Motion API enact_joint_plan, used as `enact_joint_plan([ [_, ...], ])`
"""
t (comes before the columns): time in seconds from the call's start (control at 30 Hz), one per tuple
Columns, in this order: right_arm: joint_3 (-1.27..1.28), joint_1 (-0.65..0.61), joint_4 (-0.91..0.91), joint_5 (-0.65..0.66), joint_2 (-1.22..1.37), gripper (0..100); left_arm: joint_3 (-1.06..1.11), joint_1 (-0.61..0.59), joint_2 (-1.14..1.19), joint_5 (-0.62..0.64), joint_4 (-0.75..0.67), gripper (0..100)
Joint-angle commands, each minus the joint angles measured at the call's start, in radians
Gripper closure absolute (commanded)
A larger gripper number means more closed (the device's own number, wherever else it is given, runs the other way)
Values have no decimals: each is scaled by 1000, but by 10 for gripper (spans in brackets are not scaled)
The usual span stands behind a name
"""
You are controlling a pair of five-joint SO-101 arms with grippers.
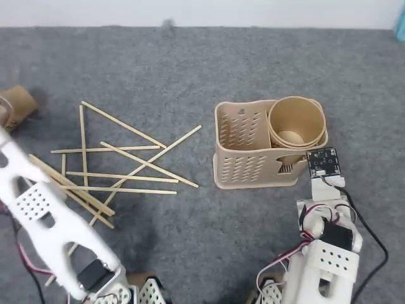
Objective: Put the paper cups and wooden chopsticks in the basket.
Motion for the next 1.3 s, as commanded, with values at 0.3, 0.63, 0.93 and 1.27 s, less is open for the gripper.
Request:
enact_joint_plan([
  [0.3, -9, -4, 12, 11, -18, 991, -45, 58, 58, 6, -92, 870],
  [0.63, -9, -2, 13, 11, -18, 991, -51, 117, -11, 68, 20, 987],
  [0.93, -11, -1, 13, 11, -18, 991, -51, 178, -170, 57, 226, 987],
  [1.27, -11, -1, 13, 11, -18, 991, -50, 236, -361, -137, 445, 987],
])
